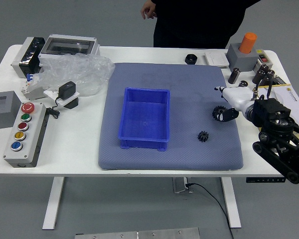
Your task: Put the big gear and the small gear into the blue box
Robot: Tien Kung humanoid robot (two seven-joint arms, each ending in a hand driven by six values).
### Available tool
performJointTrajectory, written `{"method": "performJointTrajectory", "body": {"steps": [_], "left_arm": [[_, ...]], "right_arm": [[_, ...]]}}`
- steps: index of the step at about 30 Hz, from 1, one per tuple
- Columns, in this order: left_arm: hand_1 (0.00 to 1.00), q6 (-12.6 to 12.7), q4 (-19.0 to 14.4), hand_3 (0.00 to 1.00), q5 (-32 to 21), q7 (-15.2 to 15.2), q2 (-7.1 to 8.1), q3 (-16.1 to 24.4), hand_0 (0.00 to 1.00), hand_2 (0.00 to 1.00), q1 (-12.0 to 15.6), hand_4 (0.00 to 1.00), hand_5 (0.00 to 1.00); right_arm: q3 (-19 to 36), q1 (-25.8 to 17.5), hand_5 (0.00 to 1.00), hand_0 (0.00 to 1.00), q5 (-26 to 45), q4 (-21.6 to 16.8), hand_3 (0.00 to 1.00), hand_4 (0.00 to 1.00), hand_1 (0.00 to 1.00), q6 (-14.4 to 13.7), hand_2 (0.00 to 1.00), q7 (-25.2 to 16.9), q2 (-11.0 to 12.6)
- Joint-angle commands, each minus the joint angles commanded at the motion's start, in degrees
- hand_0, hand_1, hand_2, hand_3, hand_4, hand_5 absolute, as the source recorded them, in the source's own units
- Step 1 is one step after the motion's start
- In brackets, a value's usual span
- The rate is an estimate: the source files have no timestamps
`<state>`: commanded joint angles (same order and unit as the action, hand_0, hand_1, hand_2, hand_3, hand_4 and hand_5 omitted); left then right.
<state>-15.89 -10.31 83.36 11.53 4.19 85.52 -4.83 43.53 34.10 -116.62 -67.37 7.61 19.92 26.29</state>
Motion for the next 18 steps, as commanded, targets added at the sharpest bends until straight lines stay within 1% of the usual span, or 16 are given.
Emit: {"method": "performJointTrajectory", "body": {"steps": [8,18], "left_arm": [[0.799,0.02,0.0,0.839,-0.14,-0.01,-0.04,-0.06,0.836,0.806,0.06,0.647,0.255],[0.799,0.06,0.0,0.839,-0.34,-0.02,-0.1,-0.18,0.836,0.806,0.0,0.646,0.252]], "right_arm": [[-0.27,0.09,0.262,0.785,1.09,3.57,0.931,0.753,0.731,-1.14,0.835,-1.63,-0.91],[-0.09,0.37,0.261,0.785,1.34,5.43,0.926,0.76,0.727,-1.33,0.838,-1.88,-1.81]]}}
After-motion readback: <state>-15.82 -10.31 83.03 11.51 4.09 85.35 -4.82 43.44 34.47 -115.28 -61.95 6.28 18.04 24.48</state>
